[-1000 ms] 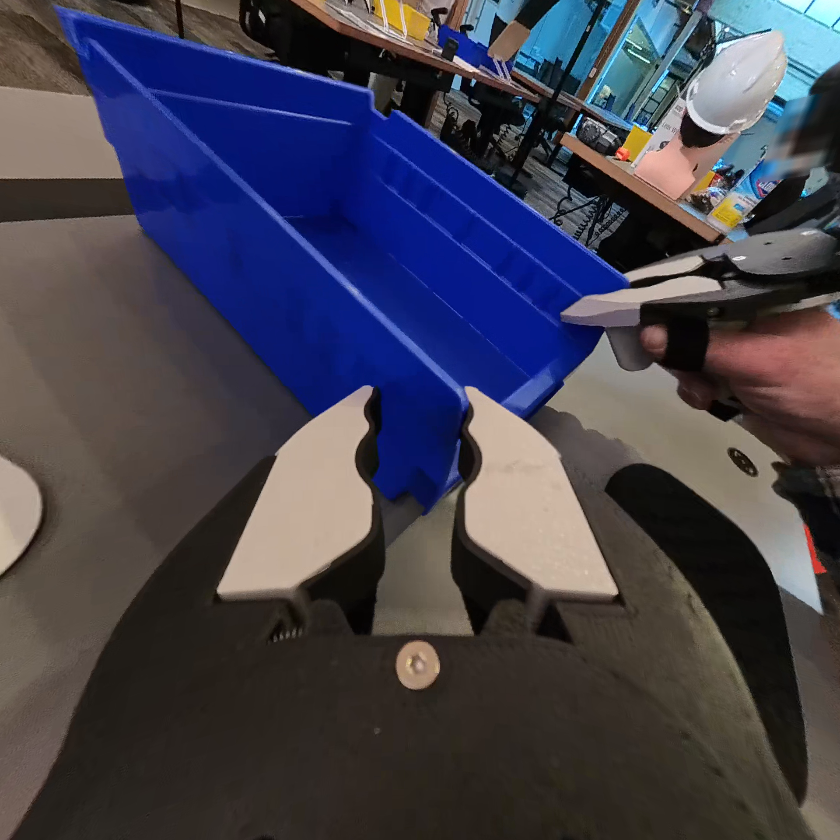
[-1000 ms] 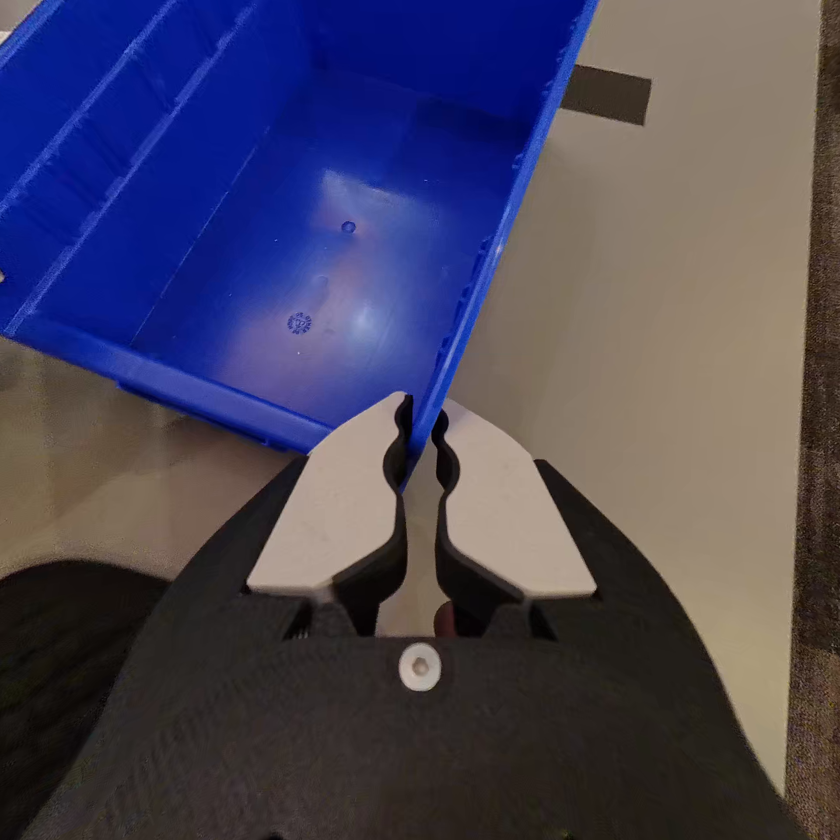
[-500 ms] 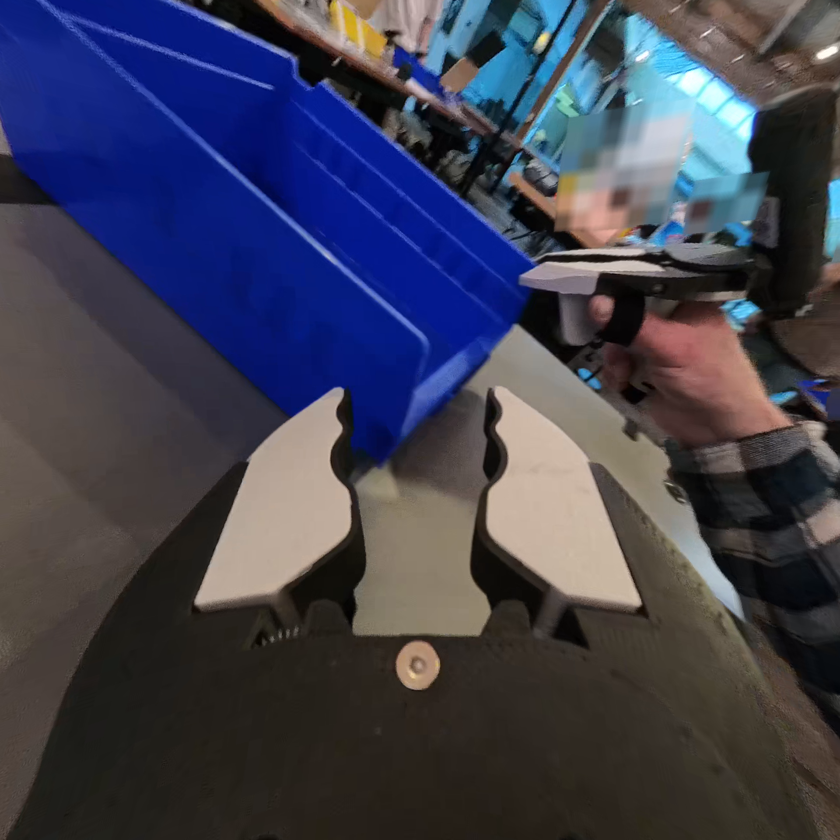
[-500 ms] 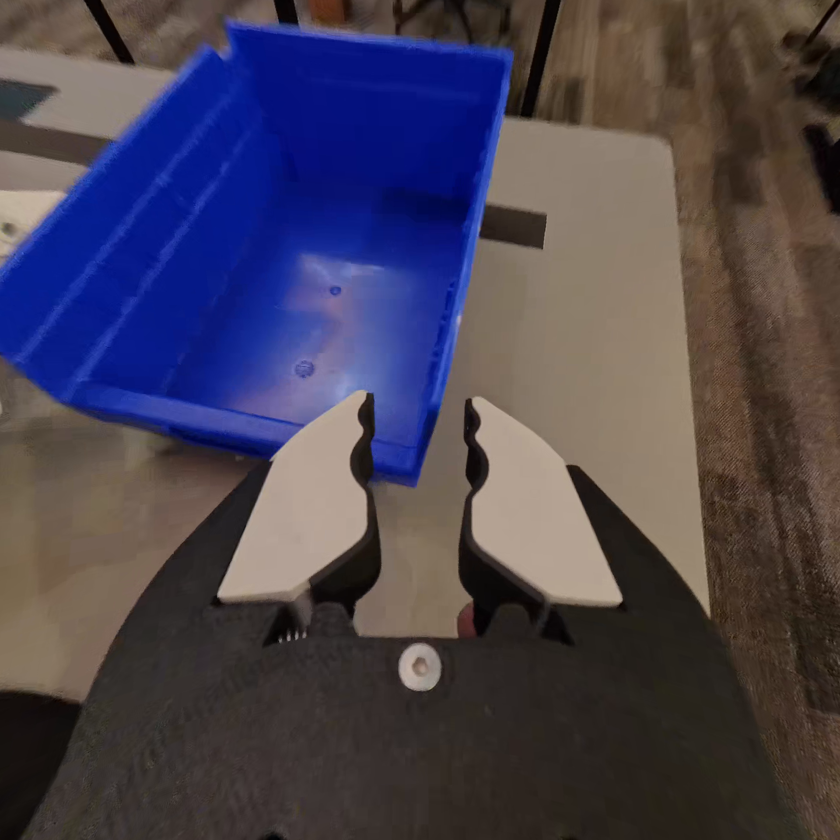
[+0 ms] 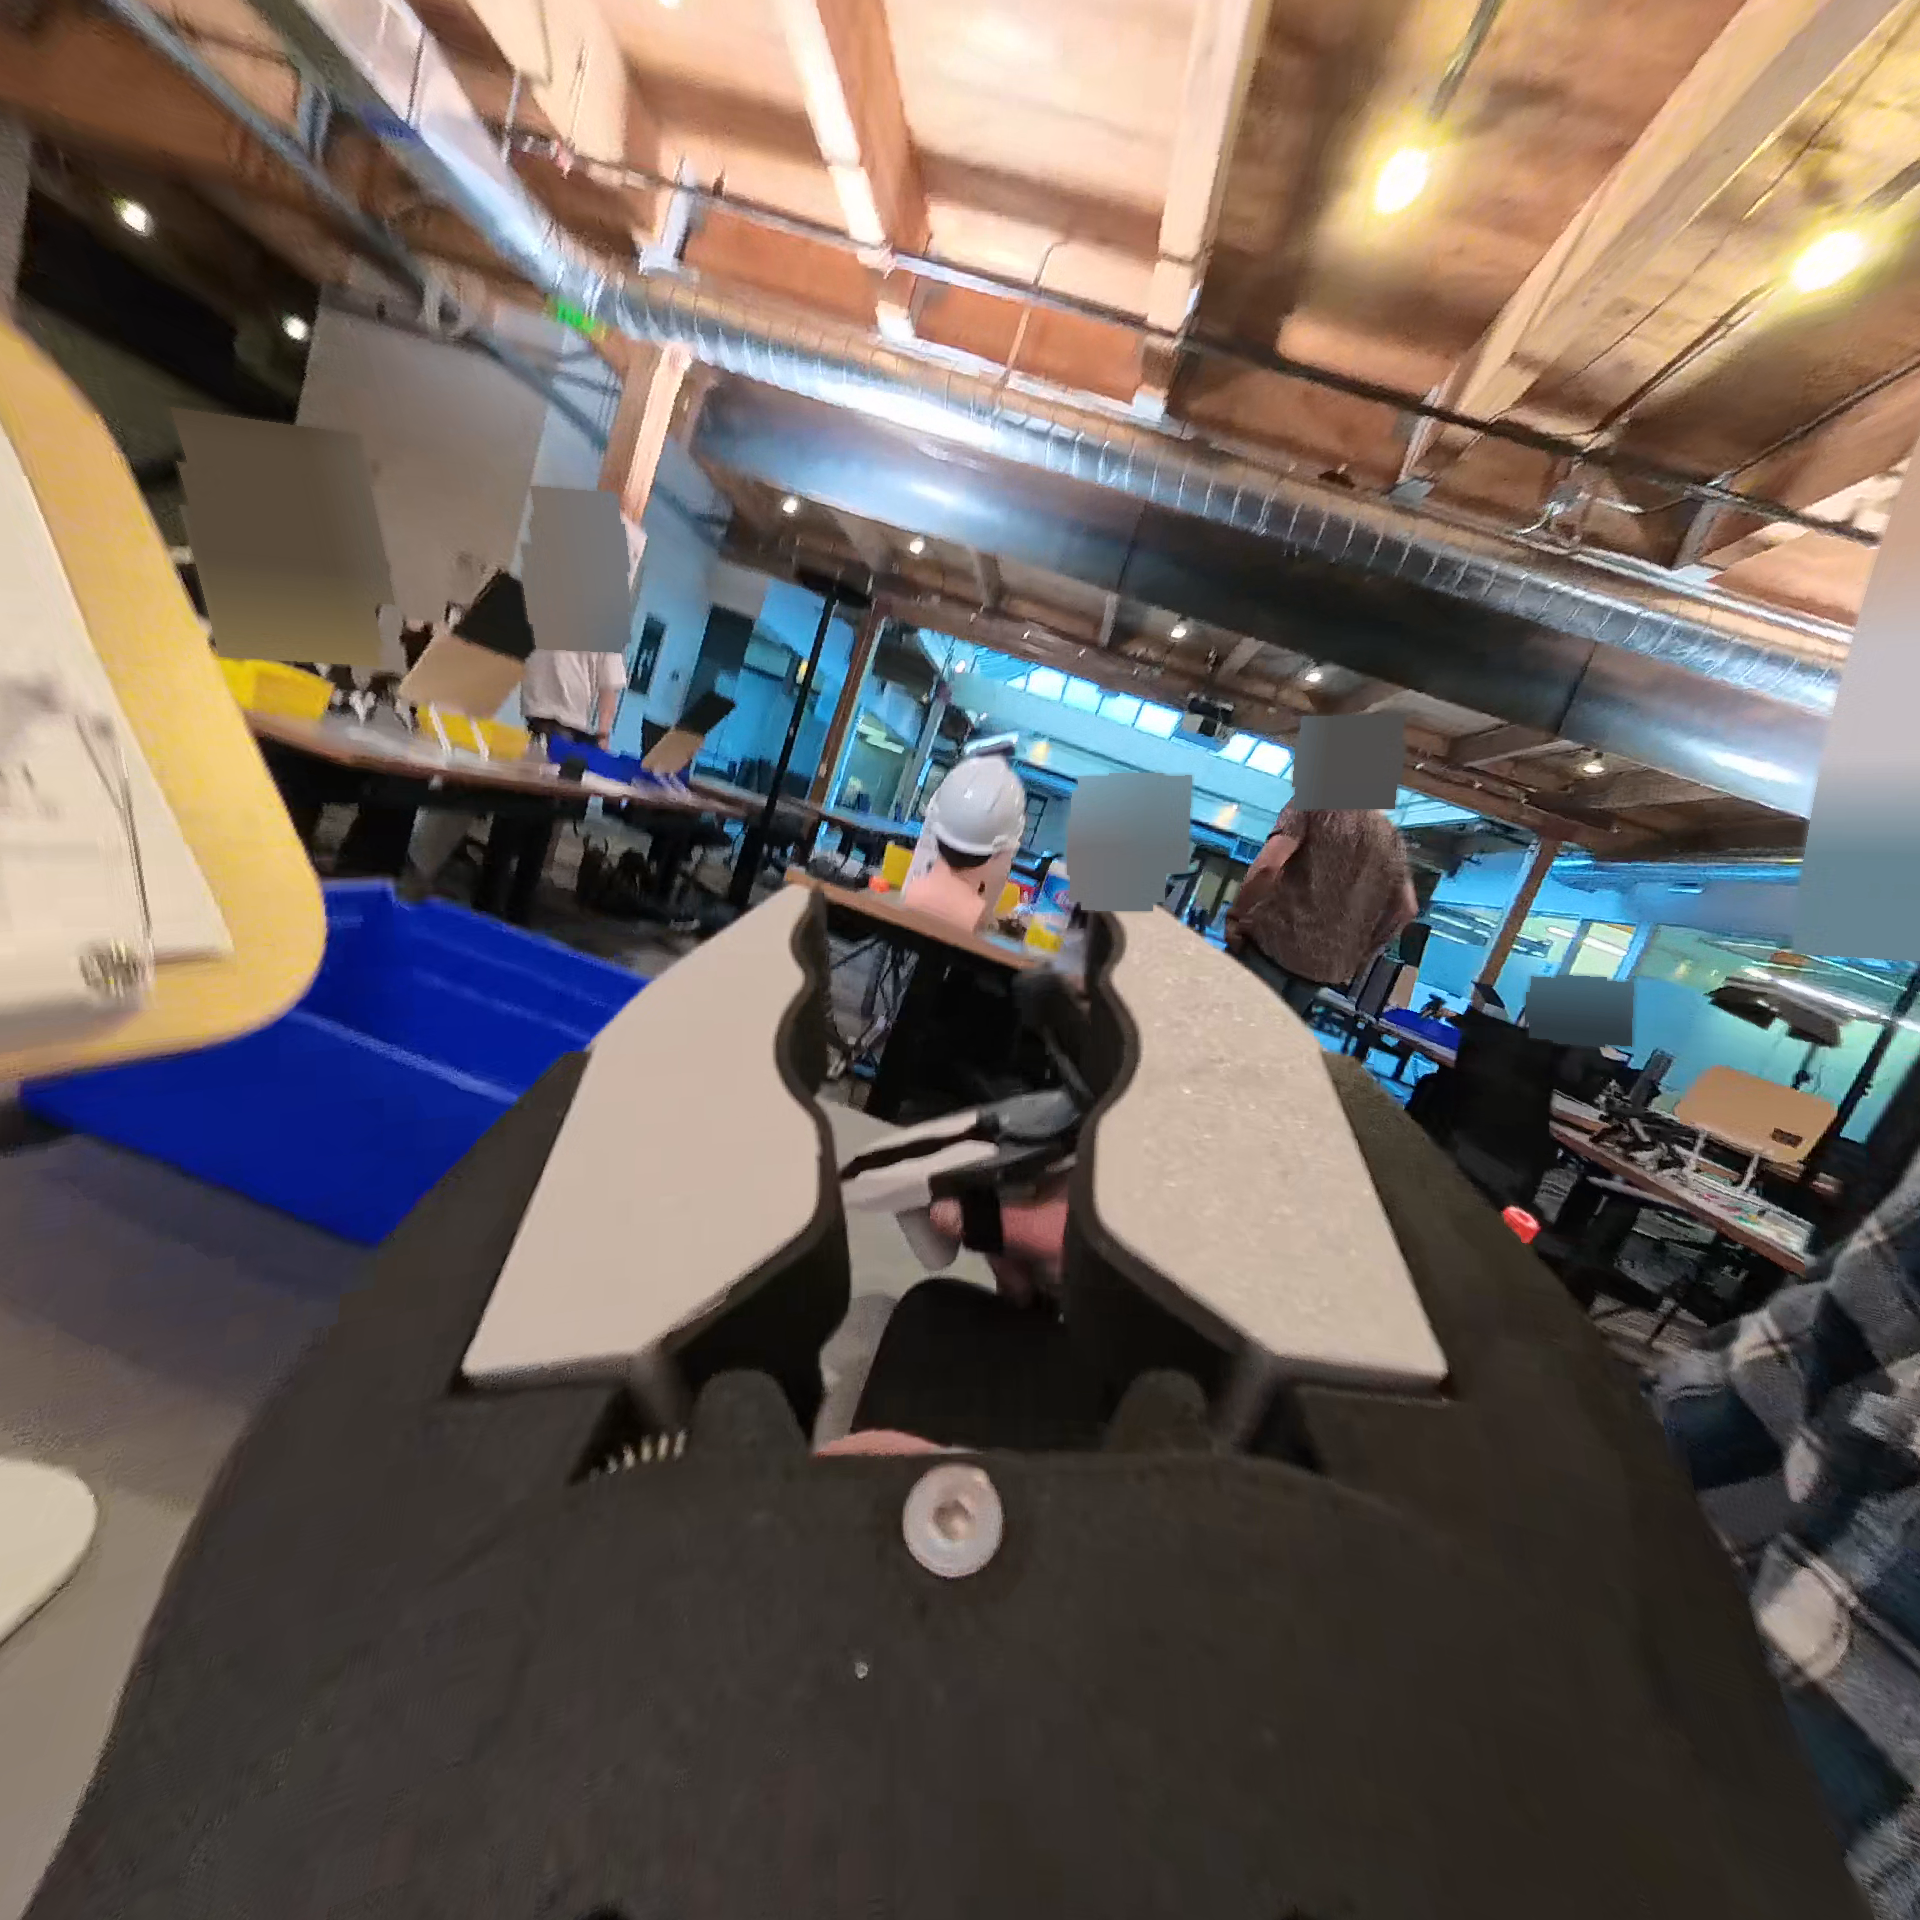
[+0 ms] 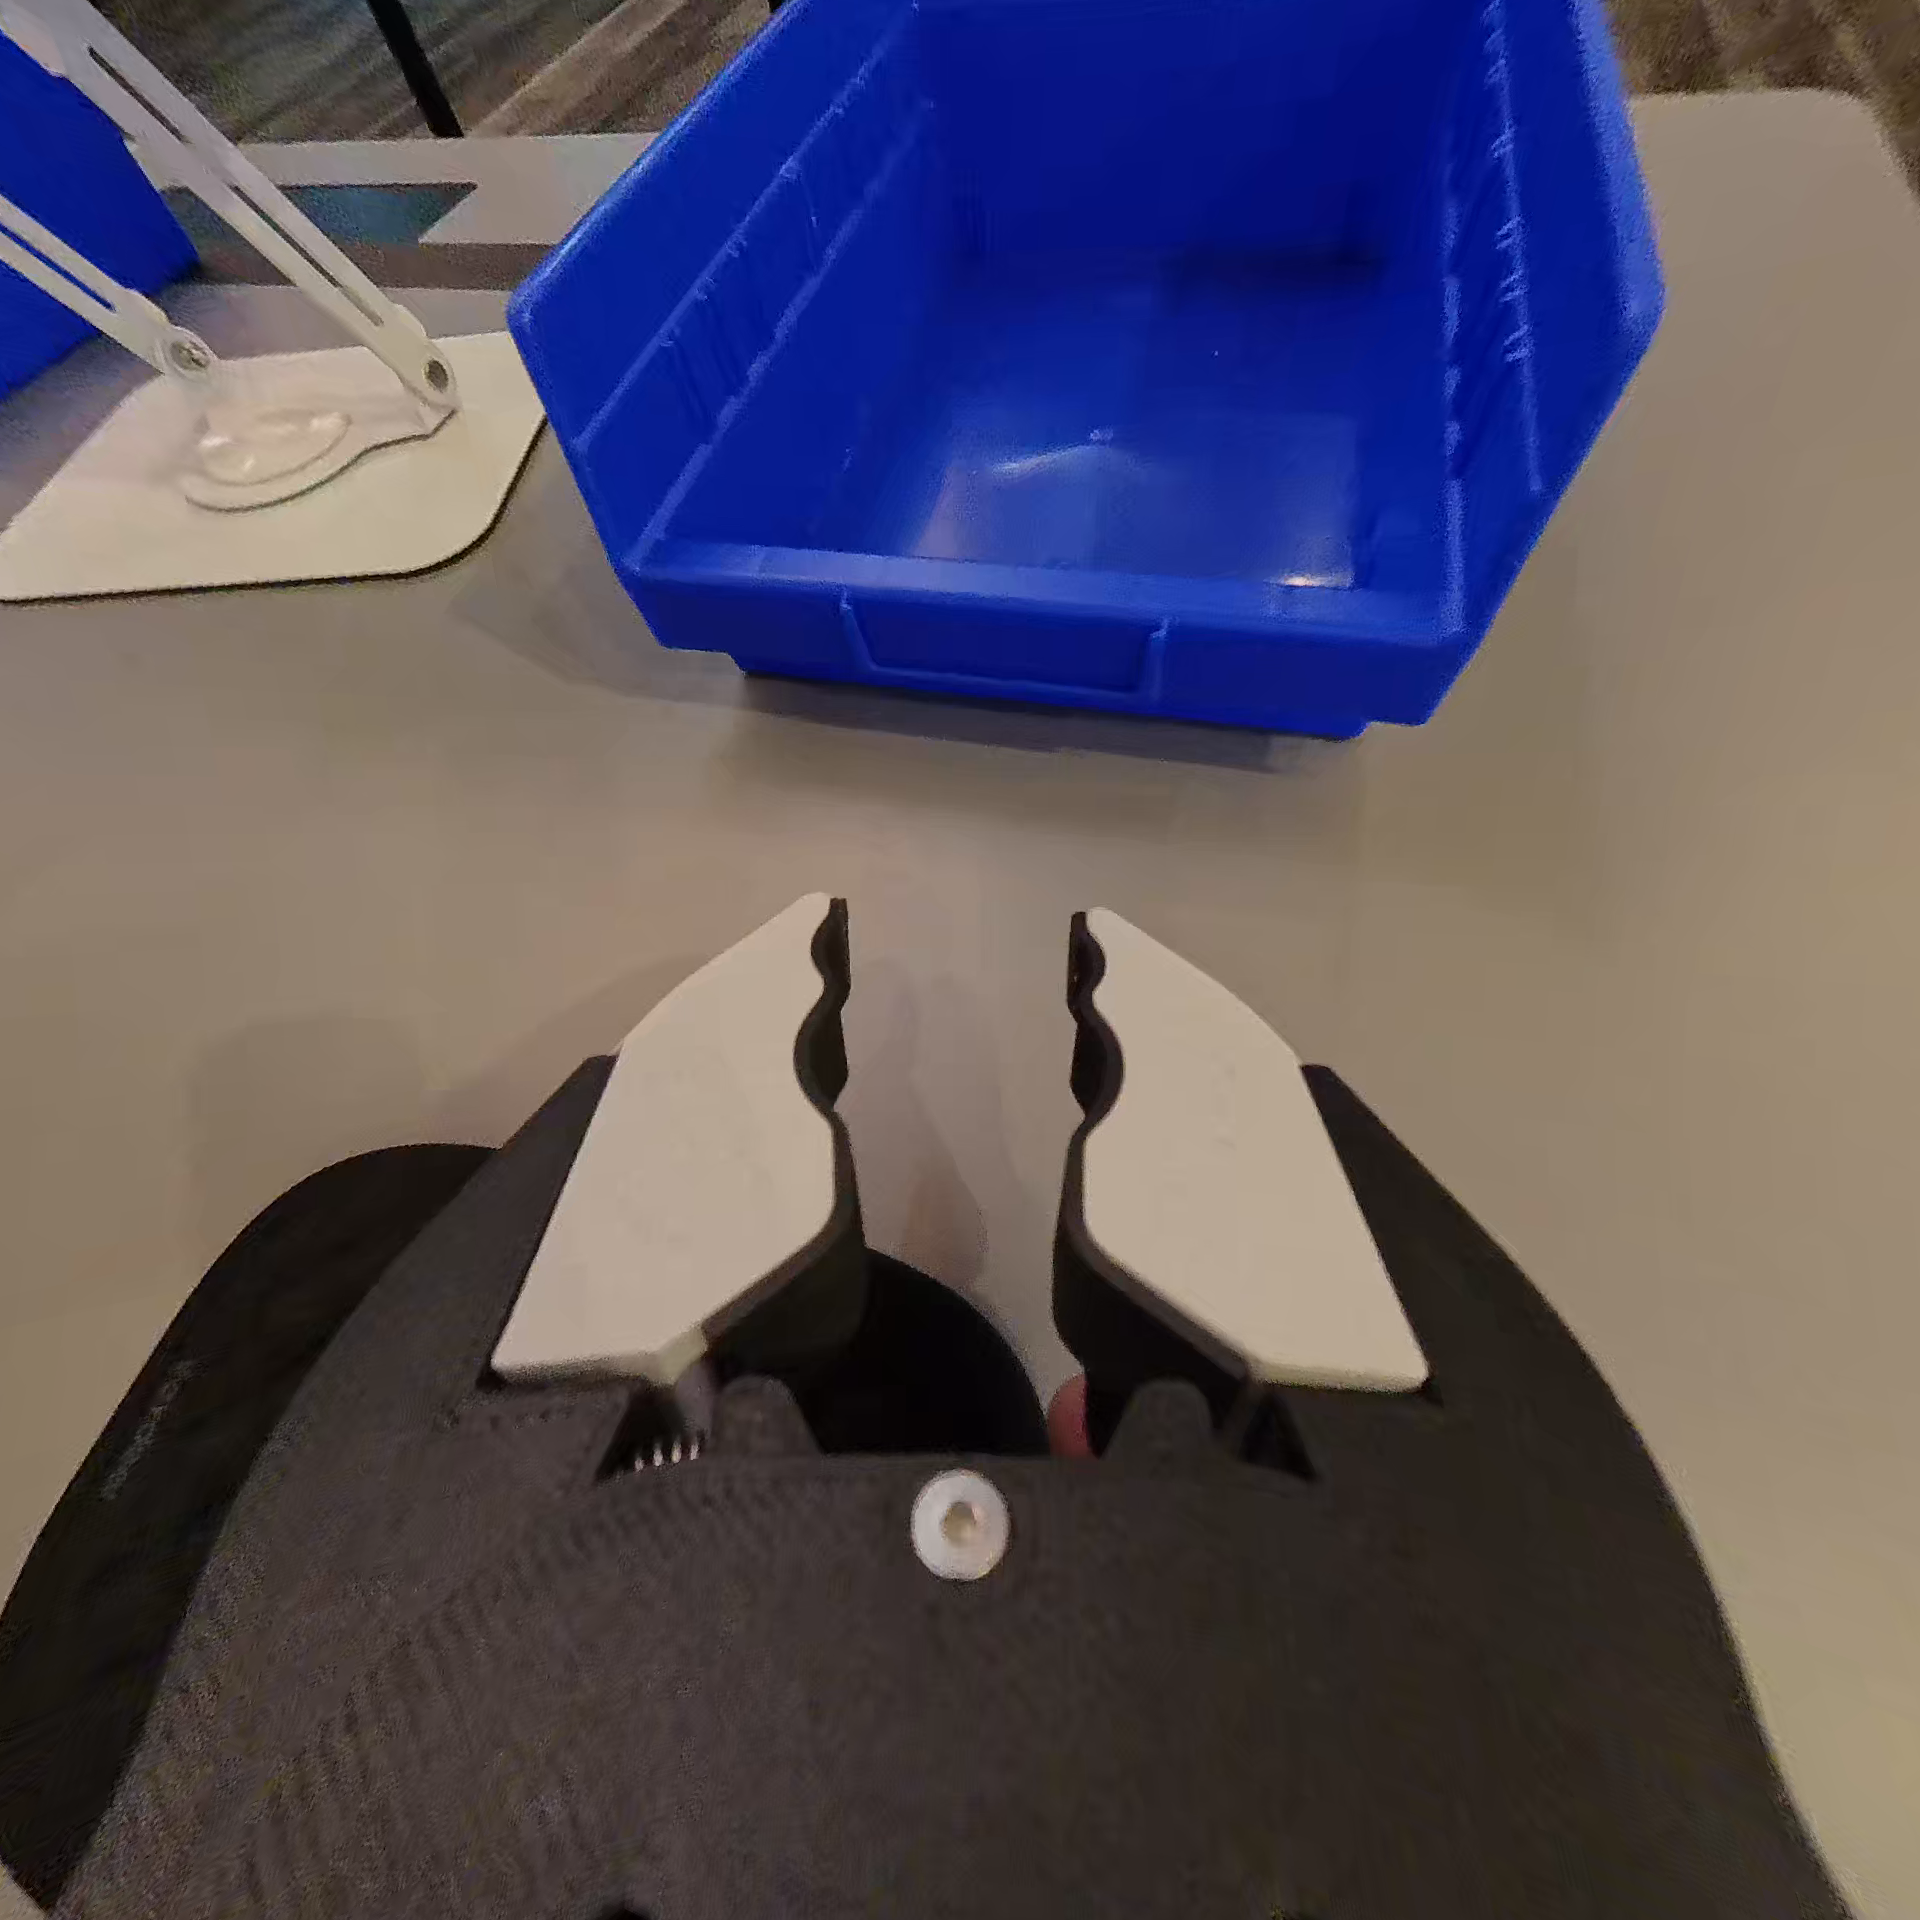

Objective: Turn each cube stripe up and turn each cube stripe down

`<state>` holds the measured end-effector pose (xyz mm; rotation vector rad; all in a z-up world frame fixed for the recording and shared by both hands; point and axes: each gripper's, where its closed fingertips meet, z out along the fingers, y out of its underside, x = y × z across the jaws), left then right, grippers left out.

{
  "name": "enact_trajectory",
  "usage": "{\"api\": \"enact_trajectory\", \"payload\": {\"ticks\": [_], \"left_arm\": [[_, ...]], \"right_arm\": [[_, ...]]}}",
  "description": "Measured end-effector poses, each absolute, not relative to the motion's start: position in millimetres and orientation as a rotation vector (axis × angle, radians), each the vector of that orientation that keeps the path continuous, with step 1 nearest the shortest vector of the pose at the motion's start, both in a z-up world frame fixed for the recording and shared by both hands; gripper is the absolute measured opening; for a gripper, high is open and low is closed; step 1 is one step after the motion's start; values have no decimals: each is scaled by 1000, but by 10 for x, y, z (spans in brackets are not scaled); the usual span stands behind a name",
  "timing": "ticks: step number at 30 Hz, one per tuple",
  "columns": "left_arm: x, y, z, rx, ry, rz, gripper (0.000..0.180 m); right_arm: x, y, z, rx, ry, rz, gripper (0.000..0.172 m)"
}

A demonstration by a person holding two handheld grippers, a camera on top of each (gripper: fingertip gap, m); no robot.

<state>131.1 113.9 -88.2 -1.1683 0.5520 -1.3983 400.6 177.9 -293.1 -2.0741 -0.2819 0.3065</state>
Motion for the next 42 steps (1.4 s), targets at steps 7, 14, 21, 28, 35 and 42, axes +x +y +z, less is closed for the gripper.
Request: {"api": "enact_trajectory", "payload": {"ticks": [7,14,21,28,35,42], "left_arm": [[286,901,-109,-1023,582,-1166,14],[-778,899,298,-1002,557,-858,0],[-1548,1309,-509,-1373,549,-552,31],[-2429,1456,-1862,-1652,369,-385,46],[-2539,1559,-2482,-1776,307,-406,44],[-2559,1574,-2503,-1773,295,-398,48]], "right_arm": [[3789,1789,-2651,-2026,-328,261,42],[3297,2013,-2172,-1872,-546,214,2],[3281,2062,-2817,-1992,-616,64,0],[3210,2034,-3017,-2022,-700,-5,3],[3095,1996,-3080,-2048,-721,47,4],[2961,1949,-3021,-2019,-691,76,1]]}}
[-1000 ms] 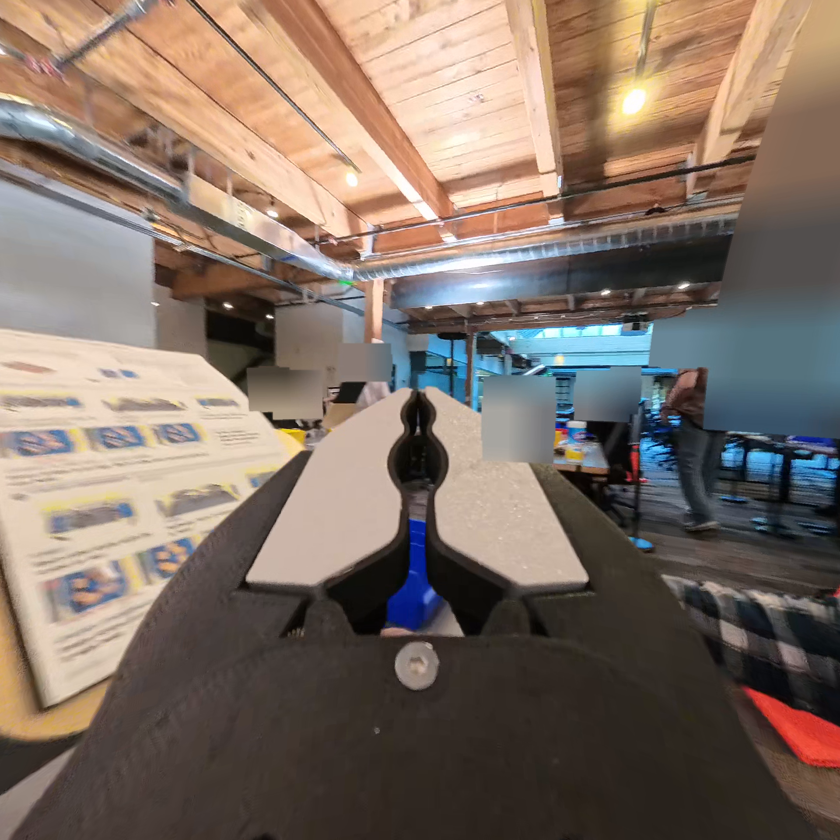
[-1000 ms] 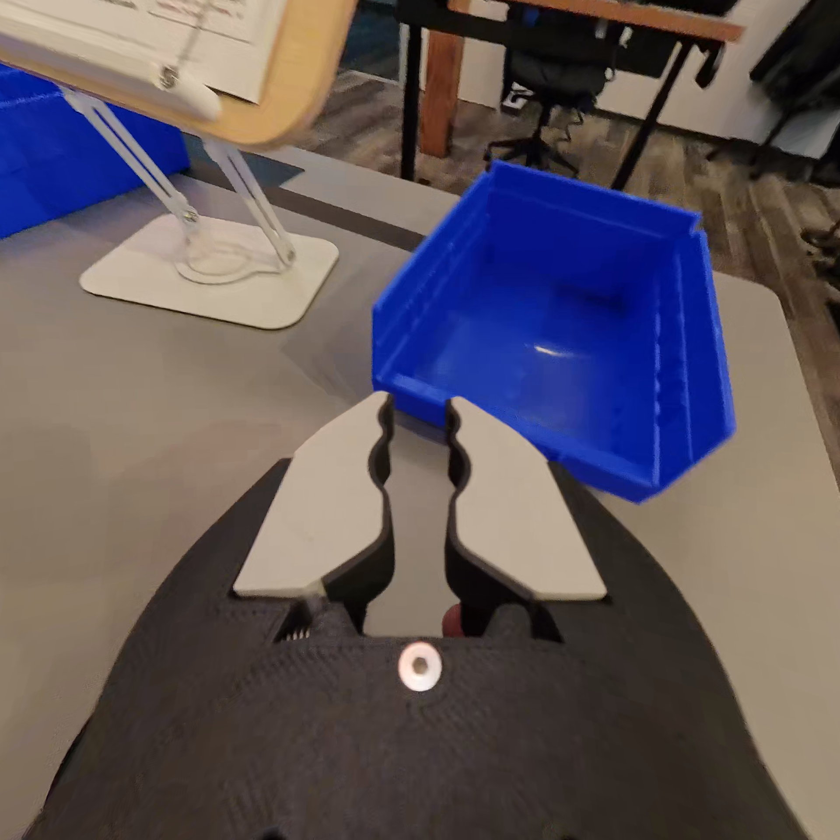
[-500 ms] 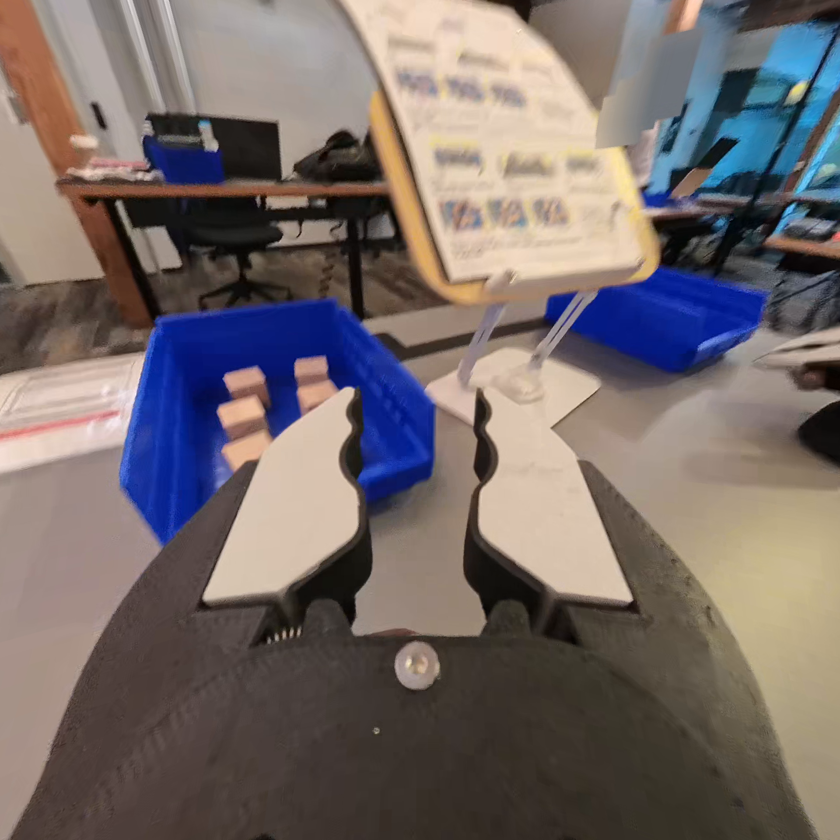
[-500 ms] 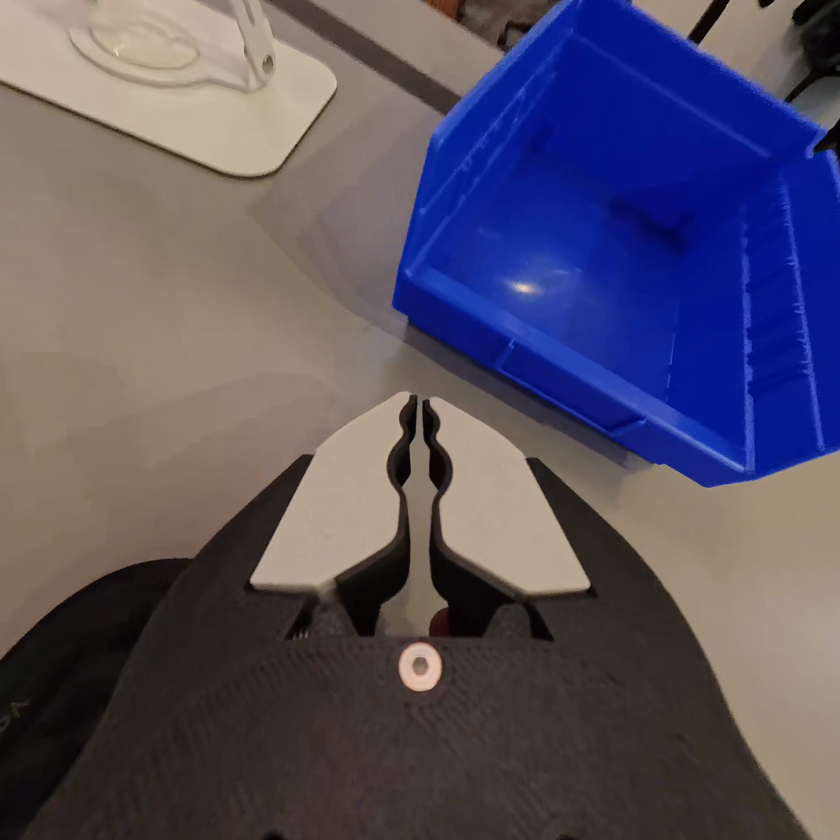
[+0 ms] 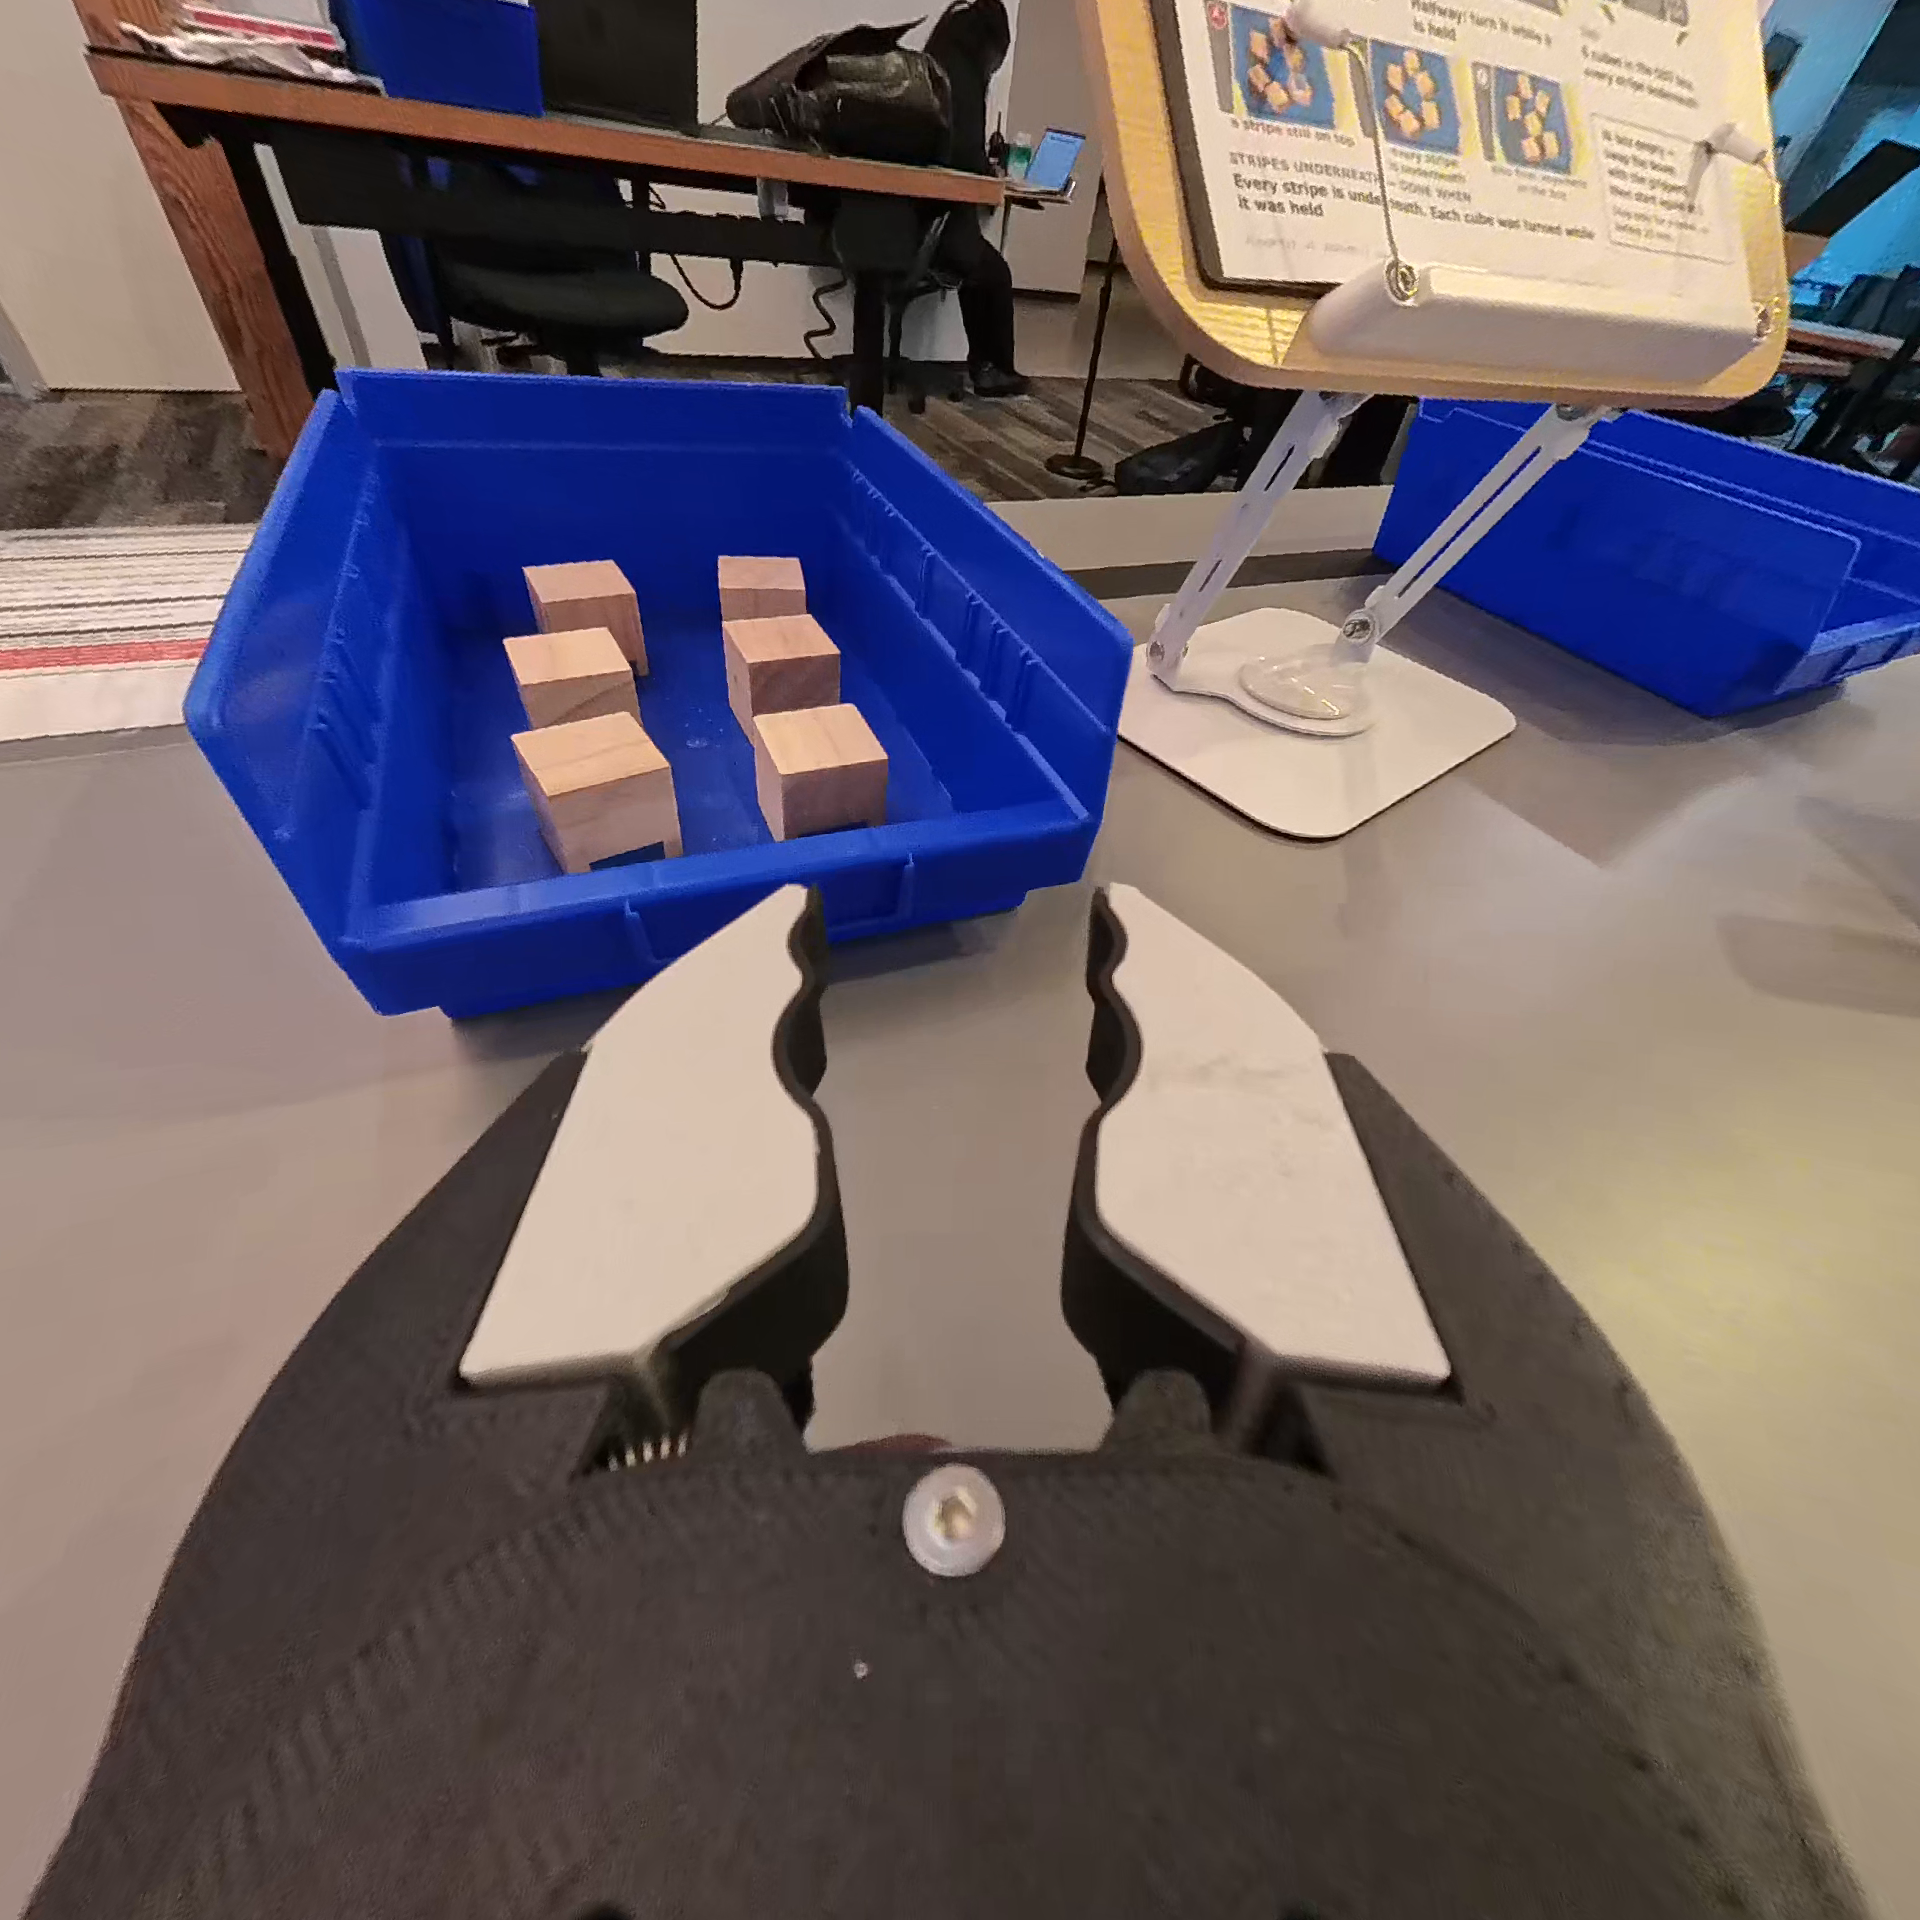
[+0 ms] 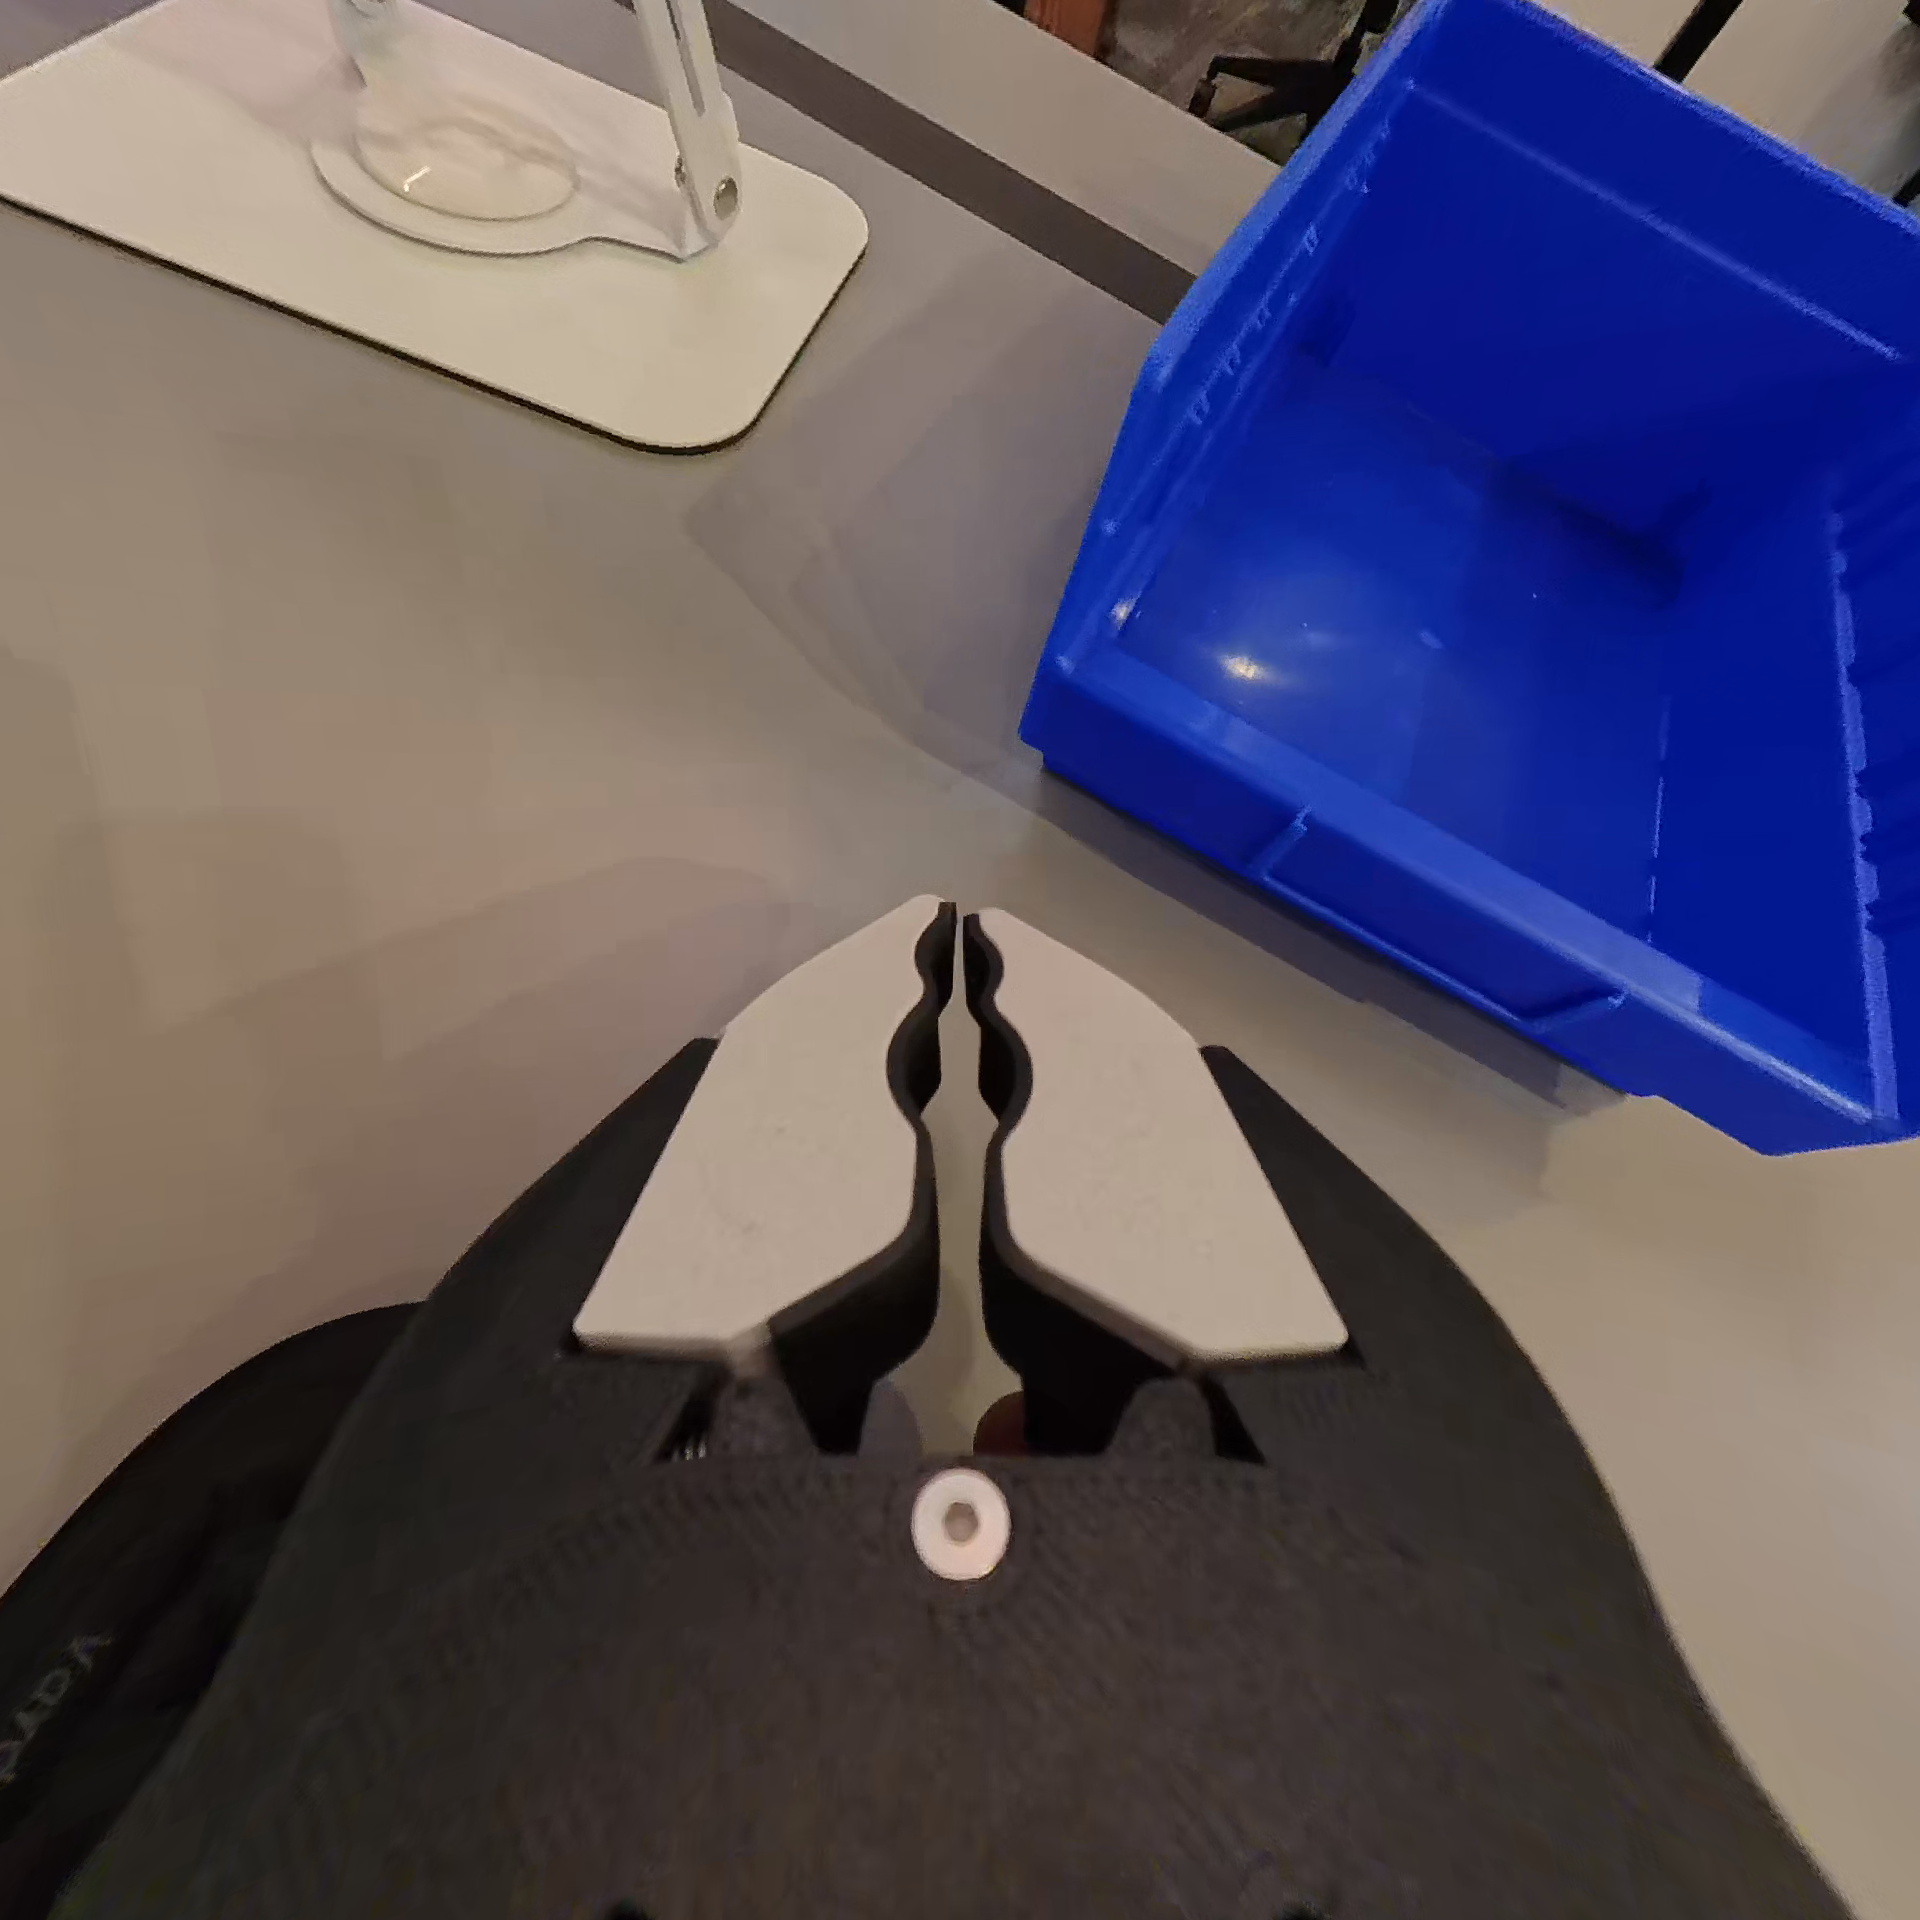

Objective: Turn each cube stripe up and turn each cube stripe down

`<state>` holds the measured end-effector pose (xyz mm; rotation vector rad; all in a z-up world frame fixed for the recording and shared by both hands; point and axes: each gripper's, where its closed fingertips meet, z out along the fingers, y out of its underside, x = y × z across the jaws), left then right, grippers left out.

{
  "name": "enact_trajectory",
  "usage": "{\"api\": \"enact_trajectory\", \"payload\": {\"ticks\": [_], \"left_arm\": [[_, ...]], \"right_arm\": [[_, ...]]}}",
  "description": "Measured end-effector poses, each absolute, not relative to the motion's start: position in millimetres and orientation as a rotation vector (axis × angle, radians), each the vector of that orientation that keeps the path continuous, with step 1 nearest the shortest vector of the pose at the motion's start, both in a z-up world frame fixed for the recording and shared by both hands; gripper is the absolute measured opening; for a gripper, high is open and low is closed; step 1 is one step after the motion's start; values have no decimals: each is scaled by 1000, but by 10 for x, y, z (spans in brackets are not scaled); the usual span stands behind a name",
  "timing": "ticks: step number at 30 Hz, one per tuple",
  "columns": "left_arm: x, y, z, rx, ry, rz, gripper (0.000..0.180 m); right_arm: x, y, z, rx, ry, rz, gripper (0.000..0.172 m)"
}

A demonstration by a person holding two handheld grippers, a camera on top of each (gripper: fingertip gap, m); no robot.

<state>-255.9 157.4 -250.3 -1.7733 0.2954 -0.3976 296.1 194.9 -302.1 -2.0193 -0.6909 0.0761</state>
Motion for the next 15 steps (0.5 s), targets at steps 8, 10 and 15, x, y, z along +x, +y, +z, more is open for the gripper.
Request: {"api": "enact_trajectory", "payload": {"ticks": [8,10,15], "left_arm": [[-2544,1587,-2542,-1795,305,-383,56],[-2547,1582,-2537,-1790,302,-382,56],[-2524,1584,-2559,-1802,320,-378,58]], "right_arm": [[2895,1930,-2994,-1999,-689,66,4],[2884,1924,-2996,-1995,-702,57,5],[2877,1922,-3007,-1991,-718,32,8]]}}
